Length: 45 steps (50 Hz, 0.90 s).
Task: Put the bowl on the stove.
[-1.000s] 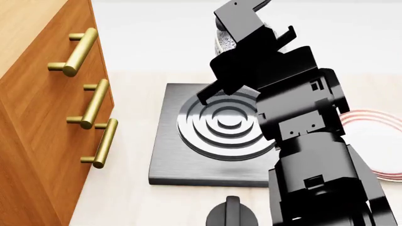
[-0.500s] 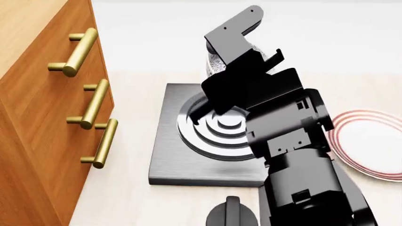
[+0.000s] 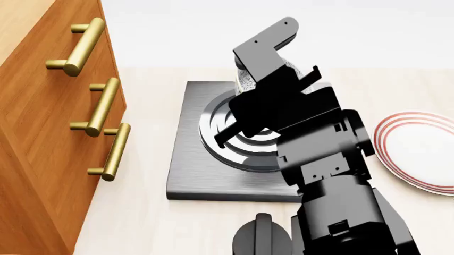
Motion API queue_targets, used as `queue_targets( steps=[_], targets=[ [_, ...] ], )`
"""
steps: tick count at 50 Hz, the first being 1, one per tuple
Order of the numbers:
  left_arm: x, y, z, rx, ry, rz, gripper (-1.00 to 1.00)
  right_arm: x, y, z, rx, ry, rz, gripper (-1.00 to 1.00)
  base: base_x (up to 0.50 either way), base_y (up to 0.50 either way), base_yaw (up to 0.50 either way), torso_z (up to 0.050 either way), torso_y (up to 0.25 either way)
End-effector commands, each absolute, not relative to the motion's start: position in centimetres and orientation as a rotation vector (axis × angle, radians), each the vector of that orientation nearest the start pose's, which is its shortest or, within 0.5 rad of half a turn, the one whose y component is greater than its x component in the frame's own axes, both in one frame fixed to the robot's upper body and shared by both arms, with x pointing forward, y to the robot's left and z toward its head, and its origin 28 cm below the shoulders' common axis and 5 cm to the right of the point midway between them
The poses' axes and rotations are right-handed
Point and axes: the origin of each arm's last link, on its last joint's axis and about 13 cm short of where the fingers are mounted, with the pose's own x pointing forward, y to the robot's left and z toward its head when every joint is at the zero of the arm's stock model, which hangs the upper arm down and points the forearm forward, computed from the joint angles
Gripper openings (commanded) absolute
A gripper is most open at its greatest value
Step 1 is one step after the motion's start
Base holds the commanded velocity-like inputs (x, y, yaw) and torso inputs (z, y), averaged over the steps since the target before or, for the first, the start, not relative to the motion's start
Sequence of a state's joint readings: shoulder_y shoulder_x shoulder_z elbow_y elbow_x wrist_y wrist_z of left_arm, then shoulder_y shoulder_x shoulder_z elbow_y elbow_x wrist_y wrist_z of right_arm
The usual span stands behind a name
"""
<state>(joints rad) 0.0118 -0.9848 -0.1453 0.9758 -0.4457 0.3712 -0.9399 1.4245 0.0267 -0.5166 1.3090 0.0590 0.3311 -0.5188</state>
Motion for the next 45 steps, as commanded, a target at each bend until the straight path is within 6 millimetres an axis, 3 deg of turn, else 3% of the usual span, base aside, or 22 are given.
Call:
queue_targets(
  steps=[1,9,27,34,45],
  targets=[
    [12.8,26.9,26.3,-0.089,-1.281,0.172,1.00,43.3,-10.0,21.3,-0.417,0.316,0.534,-1.00,0.00,0.00,0.00,0.000,0.000],
    [12.8,26.8,26.3,-0.085,-1.282,0.152,1.00,43.3,-10.0,21.3,-0.414,0.320,0.531,-1.00,0.00,0.00,0.00,0.001,-0.169],
    [12.9,26.8,26.4,-0.084,-1.277,0.147,1.00,43.2,-10.2,20.7,-0.402,0.341,0.520,-1.00,0.00,0.00,0.00,0.000,0.000],
    [12.9,26.8,26.4,-0.083,-1.276,0.148,1.00,43.1,-10.0,20.5,-0.400,0.343,0.525,-1.00,0.00,0.00,0.00,0.000,-0.209],
    [12.9,26.9,26.3,-0.097,-1.276,0.154,1.00,43.1,-9.9,20.1,-0.398,0.354,0.529,-1.00,0.00,0.00,0.00,0.000,0.000]
  ],
)
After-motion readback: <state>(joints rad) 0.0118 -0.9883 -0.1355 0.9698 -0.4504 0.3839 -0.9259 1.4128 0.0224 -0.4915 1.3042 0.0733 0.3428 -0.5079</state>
